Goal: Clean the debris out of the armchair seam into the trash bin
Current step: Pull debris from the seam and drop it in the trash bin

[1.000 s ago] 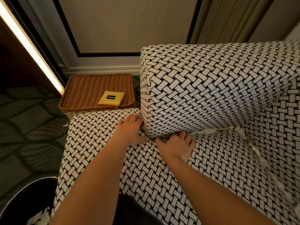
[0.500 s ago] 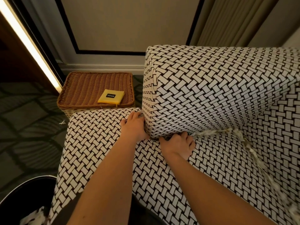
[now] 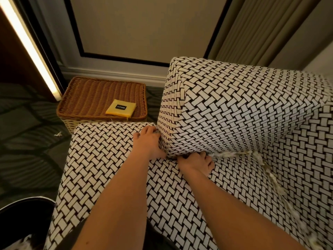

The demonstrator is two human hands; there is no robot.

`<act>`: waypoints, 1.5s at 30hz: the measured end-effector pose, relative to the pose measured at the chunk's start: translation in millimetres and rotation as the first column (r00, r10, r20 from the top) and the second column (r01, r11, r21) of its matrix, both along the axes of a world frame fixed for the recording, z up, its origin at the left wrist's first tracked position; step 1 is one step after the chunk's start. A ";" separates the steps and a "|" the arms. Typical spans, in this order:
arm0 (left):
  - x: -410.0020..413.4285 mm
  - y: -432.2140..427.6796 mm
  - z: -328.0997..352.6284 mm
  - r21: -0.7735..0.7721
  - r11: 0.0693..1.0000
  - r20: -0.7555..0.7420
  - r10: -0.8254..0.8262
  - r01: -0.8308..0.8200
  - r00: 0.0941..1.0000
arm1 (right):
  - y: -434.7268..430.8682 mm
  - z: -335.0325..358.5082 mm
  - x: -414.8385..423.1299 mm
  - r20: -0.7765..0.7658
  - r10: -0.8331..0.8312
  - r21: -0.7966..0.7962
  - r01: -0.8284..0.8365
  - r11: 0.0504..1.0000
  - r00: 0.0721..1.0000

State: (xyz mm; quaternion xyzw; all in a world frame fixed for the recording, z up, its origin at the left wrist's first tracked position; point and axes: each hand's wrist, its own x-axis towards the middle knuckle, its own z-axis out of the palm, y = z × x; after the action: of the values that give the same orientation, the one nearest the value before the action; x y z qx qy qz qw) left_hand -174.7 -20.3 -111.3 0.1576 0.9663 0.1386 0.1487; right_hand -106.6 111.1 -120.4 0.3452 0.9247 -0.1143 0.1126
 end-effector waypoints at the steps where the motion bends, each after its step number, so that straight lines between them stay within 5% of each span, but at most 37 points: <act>1: -0.5 -2.1 0.2 0.010 1.000 0.011 -0.006 0.006 1.000 | 0.9 -0.9 1.0 -0.030 0.001 -0.006 -0.002 1.000 1.000; 14: 16.4 -13.4 9.0 0.126 0.992 0.144 -0.019 0.001 0.989 | 7.5 -14.2 16.4 -0.272 0.074 0.045 -0.064 0.997 0.960; 27: 20.2 -12.4 14.1 0.110 0.994 0.170 0.008 -0.027 0.985 | 17.7 4.8 -2.7 0.100 0.152 -0.074 -0.145 0.987 0.983; 37: 15.6 -13.5 10.0 0.123 0.991 0.167 0.034 -0.056 0.985 | 17.3 -7.2 0.0 -0.117 0.060 0.017 -0.059 0.998 0.991; 45: 15.5 -11.4 6.4 0.111 0.992 0.155 0.050 -0.067 0.987 | 19.5 -13.2 7.1 -0.178 0.167 0.082 -0.155 0.985 0.970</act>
State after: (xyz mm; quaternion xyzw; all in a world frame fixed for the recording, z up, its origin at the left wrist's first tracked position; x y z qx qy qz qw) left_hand -159.2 -31.7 -104.8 0.1265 0.9468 0.2104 0.2083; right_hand -99.6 130.6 -133.6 0.2607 0.9594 -0.1050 0.0239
